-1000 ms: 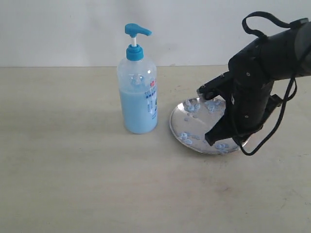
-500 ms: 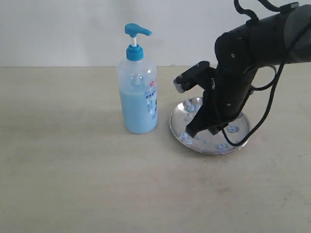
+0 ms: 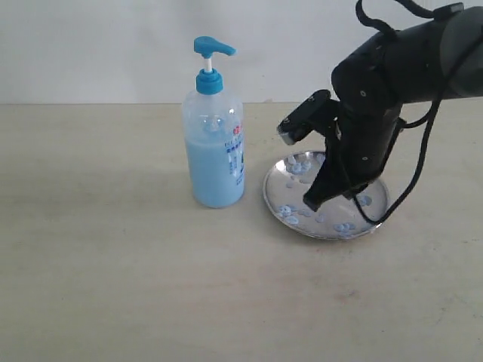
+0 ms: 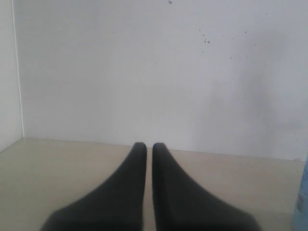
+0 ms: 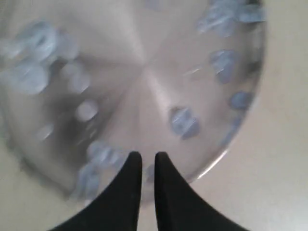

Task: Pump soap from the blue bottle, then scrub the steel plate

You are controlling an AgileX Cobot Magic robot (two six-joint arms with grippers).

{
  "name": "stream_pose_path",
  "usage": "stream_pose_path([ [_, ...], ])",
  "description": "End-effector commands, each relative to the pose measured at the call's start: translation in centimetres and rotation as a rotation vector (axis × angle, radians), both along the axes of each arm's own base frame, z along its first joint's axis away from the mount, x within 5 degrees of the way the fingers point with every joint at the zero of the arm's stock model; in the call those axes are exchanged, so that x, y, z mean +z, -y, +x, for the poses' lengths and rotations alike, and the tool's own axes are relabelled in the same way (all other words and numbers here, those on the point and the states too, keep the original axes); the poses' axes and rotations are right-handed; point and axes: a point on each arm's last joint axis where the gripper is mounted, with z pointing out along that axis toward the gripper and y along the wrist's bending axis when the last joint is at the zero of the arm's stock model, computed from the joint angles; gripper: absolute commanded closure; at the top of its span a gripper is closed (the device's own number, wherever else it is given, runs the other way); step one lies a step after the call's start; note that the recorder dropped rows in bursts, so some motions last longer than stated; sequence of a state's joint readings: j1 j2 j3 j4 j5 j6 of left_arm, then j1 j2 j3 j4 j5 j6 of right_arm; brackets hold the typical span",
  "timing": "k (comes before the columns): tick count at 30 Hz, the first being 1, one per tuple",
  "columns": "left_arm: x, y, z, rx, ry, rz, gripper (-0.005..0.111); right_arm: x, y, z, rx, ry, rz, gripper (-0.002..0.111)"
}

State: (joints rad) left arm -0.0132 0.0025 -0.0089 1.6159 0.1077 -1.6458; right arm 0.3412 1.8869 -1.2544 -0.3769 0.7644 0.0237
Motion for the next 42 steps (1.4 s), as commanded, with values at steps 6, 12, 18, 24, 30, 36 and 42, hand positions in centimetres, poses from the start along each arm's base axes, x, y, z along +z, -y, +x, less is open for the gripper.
stream_pose_path([
  [6,-0.1,0.0,0.0,-0.004,0.000,-0.006,0.102,-1.3,-2.6,0.3,-0.009,0.019,0.161,0.109],
  [12,-0.1,0.1,0.0,-0.011,-0.001,-0.006,0.102,-1.1,1.5,1.0,-0.145,0.034,-0.057,0.109],
  [18,-0.1,0.1,0.0,-0.011,-0.001,-0.006,0.102,0.2,-1.5,1.8,-0.258,0.089,0.239,0.109],
  [24,-0.4,0.1,0.0,-0.024,-0.007,-0.156,0.102,-0.4,-2.5,-0.1,0.331,-0.126,-0.008,0.109],
  [30,-0.8,0.2,0.1,-0.066,-0.009,-0.637,0.102,1.5,-1.8,4.0,0.061,0.333,0.194,0.109],
  [36,-0.9,0.5,0.1,-0.115,-0.002,-0.952,0.102,1.3,-5.6,2.3,0.280,0.270,0.149,0.109],
  [42,-1.1,0.3,0.1,-0.077,-0.019,-0.941,0.102,-0.9,-1.4,1.7,0.138,0.023,-0.107,0.109],
])
